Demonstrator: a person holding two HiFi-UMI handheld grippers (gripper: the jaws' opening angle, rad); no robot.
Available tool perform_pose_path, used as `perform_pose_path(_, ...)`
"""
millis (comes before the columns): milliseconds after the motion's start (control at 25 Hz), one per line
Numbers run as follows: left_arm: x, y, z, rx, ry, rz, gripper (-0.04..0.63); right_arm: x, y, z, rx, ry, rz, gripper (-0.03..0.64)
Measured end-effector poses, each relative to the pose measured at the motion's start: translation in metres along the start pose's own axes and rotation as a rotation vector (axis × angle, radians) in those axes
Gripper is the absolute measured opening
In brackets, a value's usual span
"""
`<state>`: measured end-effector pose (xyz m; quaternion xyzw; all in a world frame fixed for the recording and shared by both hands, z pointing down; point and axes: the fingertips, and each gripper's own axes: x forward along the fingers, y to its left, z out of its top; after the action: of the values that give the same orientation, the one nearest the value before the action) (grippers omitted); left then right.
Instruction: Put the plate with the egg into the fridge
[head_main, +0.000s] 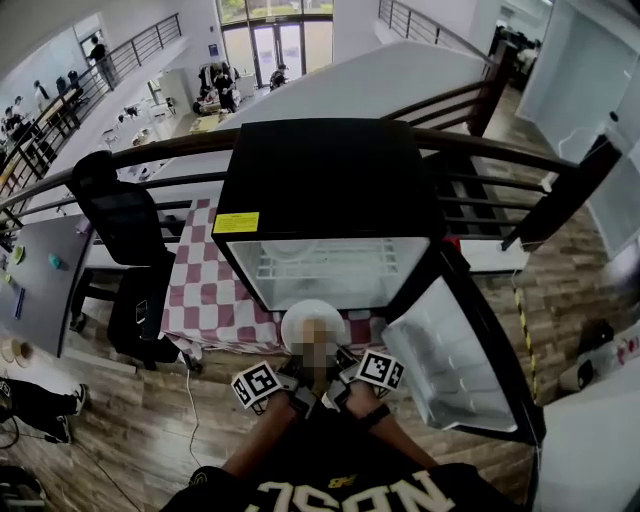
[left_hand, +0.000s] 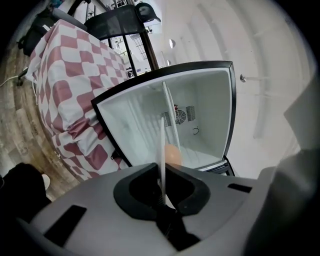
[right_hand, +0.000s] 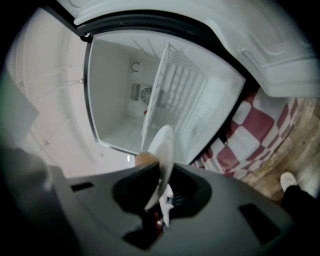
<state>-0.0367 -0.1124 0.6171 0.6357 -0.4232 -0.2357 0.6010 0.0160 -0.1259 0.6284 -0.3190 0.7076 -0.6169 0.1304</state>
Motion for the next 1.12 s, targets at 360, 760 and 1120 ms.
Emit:
perform_pose_path(360, 0.017, 0.029, 0.001, 0.089, 0.035, 0.088, 0.038, 0.012, -0.032, 0.002, 0.039, 0.059, -0.043, 0.049)
perform_pose_path(760, 0.04, 0.055, 0.007, 0.073, 0.082, 0.084, 0.038, 0.03, -0.06, 0.011, 0.025, 0.071, -0.054, 0.049)
perform_pose_path(1120, 0.051, 0.081, 0.025, 0.104, 0.107, 0.102, 0.04, 0.059, -0.077, 0.013, -0.051, 0.118, -0.109, 0.049)
